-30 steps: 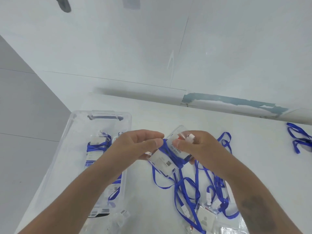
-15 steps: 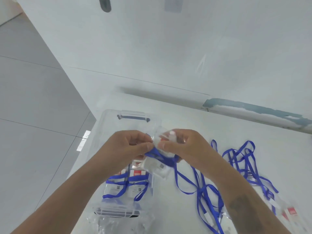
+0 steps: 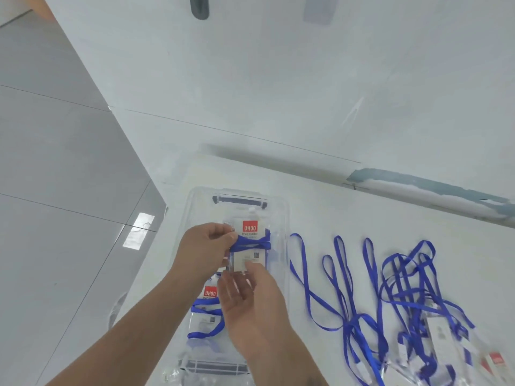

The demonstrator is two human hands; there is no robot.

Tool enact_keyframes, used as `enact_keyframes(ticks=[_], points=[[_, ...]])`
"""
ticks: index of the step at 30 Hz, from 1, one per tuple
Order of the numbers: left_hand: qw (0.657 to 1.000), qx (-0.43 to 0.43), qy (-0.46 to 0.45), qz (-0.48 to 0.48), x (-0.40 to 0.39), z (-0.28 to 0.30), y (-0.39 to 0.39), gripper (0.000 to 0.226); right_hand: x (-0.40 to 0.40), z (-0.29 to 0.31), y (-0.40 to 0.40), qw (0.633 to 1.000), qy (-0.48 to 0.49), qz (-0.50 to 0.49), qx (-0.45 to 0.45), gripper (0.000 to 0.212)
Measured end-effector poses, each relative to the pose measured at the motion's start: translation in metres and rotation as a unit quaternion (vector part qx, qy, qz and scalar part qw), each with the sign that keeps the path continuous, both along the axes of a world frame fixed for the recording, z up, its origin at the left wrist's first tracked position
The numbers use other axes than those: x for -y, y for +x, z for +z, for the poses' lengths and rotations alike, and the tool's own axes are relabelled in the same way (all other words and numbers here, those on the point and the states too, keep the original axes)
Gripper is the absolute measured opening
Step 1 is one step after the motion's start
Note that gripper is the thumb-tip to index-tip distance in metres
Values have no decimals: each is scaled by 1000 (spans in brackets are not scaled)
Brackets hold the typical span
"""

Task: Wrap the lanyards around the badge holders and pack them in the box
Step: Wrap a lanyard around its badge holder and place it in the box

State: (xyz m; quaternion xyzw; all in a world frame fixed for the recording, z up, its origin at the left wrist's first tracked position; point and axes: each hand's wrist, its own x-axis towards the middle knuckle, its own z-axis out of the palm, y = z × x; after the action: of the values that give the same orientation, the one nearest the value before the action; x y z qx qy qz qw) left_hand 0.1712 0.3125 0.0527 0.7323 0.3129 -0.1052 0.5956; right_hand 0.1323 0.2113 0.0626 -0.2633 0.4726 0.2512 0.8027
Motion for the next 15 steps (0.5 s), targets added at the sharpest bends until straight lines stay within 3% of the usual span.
enact_keyframes(ticks=[3,7,12,15], points=[[999,-31,30,-4,3,-21,5,20,-10,-8,2,999,-24,-4,-31,34],[996,-72,51,-21,4,-50,24,7,-18,-17,17,998,-48,-12,-45,35],[992,-94,73,-45,8,-74,43,9,-19,-25,35,996,-50,-13,-66,41],[984,-110,124,-67,9,-85,45,22,-16,-31,41,996,-52,-20,-74,42]])
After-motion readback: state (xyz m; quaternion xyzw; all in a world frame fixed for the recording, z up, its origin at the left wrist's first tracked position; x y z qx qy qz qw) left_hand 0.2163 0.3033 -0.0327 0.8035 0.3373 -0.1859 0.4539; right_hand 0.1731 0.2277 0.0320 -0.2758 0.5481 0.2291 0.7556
